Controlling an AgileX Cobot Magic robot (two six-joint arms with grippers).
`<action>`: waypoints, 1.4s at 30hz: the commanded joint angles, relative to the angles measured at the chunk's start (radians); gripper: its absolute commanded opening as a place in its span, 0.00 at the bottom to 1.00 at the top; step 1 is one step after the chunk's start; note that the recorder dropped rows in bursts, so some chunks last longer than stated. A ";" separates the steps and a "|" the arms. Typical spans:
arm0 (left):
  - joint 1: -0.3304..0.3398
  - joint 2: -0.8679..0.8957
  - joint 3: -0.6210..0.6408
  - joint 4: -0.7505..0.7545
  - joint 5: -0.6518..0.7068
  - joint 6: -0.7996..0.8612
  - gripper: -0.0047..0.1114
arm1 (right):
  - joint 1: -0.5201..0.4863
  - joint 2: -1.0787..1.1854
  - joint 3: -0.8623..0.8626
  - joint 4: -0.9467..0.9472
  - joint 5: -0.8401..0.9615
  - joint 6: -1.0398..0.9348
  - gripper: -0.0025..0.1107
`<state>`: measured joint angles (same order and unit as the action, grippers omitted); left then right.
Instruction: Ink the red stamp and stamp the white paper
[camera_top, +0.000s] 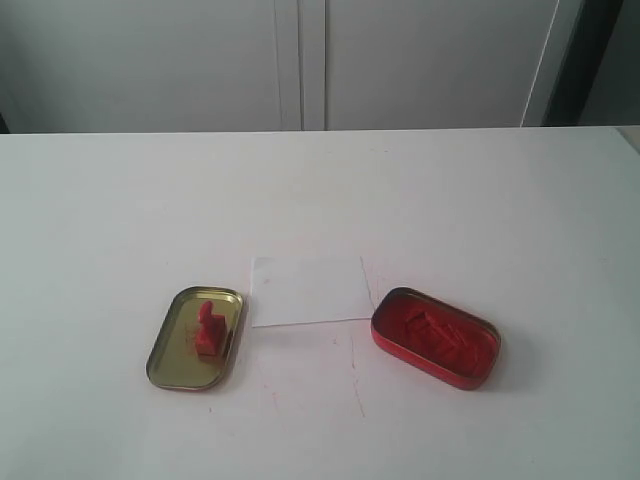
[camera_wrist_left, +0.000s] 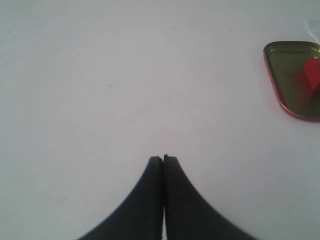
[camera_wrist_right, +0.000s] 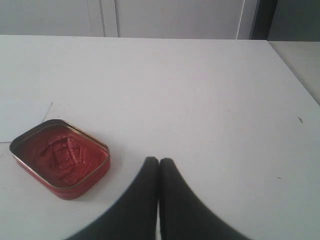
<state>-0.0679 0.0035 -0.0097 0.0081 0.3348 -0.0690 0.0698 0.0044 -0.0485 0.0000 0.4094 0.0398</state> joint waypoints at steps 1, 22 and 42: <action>0.001 -0.003 0.010 0.000 0.016 -0.002 0.04 | 0.005 -0.004 0.003 0.000 -0.013 0.002 0.02; 0.001 -0.003 0.010 0.000 0.016 -0.002 0.04 | 0.005 -0.004 0.003 0.000 -0.247 0.002 0.02; 0.001 -0.003 0.010 0.000 0.016 -0.002 0.04 | 0.005 -0.004 0.003 0.000 -0.462 0.002 0.02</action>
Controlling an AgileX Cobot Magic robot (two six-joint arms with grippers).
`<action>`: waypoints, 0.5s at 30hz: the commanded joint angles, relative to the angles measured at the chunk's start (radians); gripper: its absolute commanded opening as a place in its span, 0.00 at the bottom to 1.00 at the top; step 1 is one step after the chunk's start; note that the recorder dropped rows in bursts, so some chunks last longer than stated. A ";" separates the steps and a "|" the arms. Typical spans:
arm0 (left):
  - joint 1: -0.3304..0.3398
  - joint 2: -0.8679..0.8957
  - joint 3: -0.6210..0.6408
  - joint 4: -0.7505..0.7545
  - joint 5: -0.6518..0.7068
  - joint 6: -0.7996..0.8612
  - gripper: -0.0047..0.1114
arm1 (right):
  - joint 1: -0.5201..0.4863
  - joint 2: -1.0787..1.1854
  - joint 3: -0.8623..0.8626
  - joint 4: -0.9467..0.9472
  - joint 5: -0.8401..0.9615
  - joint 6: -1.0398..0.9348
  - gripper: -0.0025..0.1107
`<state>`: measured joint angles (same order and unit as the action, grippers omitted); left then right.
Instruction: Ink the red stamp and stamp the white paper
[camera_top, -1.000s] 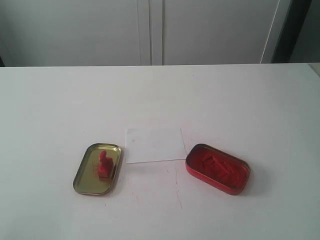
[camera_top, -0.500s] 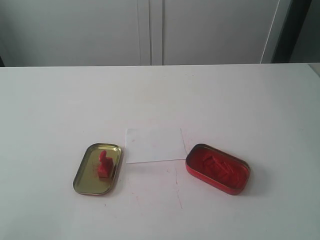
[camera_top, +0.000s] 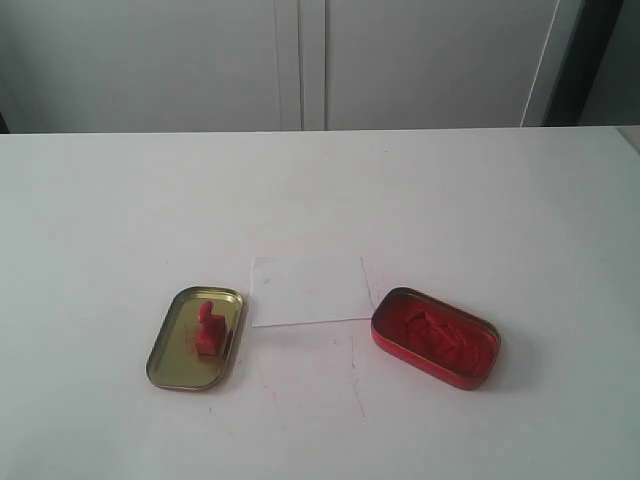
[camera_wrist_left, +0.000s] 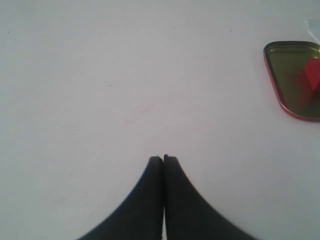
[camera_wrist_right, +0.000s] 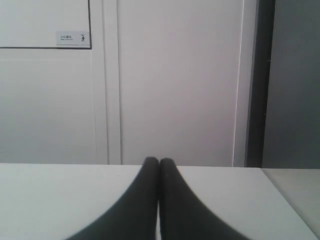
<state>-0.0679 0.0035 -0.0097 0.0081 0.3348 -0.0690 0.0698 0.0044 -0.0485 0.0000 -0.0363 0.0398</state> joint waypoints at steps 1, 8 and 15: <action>0.001 -0.003 0.010 0.000 0.016 -0.002 0.04 | 0.005 -0.004 0.003 0.000 -0.017 0.002 0.02; 0.001 -0.003 0.010 0.000 0.016 -0.002 0.04 | 0.005 -0.004 0.003 0.000 -0.019 0.002 0.02; 0.001 -0.003 0.010 0.000 0.016 -0.002 0.04 | 0.005 -0.004 -0.035 0.000 0.022 0.002 0.02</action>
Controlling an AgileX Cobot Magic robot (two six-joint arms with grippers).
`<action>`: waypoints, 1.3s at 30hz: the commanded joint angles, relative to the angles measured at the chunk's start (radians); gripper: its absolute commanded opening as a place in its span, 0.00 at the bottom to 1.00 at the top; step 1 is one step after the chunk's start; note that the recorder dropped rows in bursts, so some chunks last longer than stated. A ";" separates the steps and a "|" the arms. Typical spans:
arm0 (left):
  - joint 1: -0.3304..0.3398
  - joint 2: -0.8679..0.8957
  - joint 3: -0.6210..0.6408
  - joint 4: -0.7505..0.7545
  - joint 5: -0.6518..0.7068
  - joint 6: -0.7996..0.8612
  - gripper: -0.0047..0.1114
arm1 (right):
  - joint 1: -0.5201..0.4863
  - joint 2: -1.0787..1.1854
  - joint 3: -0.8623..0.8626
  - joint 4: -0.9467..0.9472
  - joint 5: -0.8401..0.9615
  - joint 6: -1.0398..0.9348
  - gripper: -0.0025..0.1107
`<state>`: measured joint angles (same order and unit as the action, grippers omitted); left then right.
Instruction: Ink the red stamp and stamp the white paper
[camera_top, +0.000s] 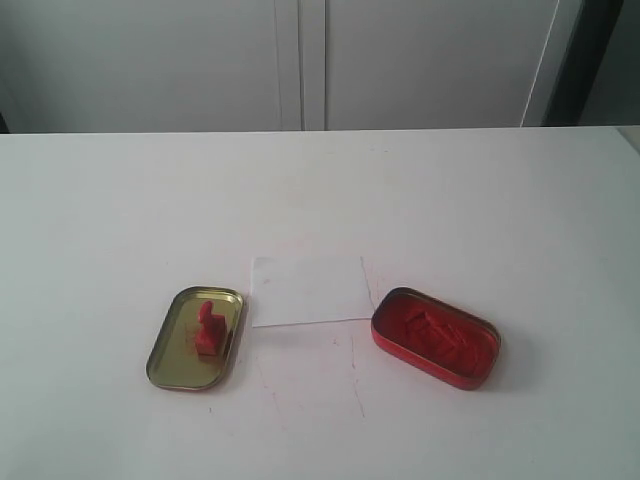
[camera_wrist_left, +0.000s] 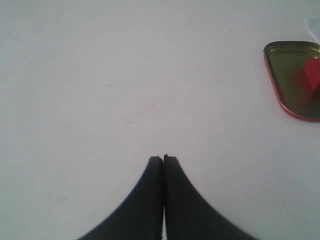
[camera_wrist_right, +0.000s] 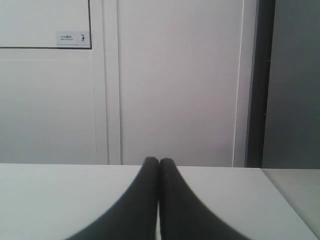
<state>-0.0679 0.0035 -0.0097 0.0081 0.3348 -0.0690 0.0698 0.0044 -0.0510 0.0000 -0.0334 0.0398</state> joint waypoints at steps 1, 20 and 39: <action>0.001 -0.003 0.010 0.000 0.016 -0.002 0.04 | 0.005 -0.004 -0.043 0.000 0.033 0.002 0.02; 0.001 -0.003 0.010 0.000 0.016 -0.002 0.04 | 0.005 0.297 -0.531 0.006 0.395 0.025 0.02; 0.001 -0.003 0.010 0.000 0.016 -0.002 0.04 | 0.005 0.745 -0.857 0.006 0.633 0.077 0.02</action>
<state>-0.0679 0.0035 -0.0097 0.0081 0.3348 -0.0690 0.0698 0.6963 -0.8732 0.0057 0.5553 0.1107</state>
